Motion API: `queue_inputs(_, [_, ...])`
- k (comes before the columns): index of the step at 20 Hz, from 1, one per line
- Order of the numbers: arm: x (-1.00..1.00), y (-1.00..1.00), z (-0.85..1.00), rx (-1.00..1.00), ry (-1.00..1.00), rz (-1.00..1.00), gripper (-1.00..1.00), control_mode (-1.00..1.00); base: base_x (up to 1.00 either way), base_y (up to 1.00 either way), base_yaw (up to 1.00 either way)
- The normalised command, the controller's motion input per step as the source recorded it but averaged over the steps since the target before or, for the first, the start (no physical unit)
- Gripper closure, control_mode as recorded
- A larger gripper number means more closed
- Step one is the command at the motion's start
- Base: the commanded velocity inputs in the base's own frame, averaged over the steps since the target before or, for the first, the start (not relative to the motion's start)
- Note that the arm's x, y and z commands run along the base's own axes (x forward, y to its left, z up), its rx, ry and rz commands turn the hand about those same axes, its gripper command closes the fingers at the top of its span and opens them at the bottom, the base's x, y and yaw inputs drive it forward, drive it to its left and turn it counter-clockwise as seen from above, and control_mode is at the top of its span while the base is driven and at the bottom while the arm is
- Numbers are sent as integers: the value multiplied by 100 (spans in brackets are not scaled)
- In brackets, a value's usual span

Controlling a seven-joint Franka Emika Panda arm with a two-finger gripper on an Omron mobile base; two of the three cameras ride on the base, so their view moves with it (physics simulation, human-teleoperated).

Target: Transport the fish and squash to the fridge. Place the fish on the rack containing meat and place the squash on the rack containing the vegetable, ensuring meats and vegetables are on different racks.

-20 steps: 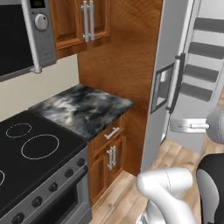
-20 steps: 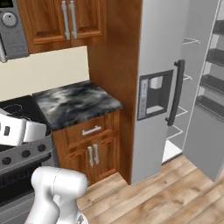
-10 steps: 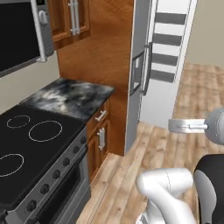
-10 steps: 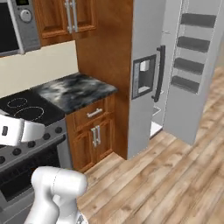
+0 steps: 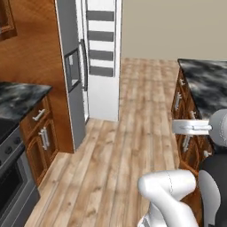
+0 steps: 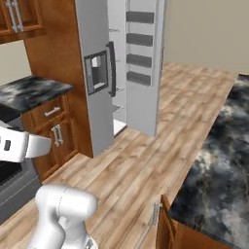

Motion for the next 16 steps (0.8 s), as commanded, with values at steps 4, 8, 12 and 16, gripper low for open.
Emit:
queue_inputs(4, [0, 0, 0, 0, 0, 0, -100, 100, -100, 7, -26])
queue_inputs(8, [0, 0, 0, 0, 0, 0, -100, 100, -100, 84, -18])
queue_inputs(12, [0, 0, 0, 0, 0, 0, -100, 100, -98, -75, -5])
queue_inputs(16, [0, 0, 0, 0, 0, 0, -100, 100, -76, -100, 0])
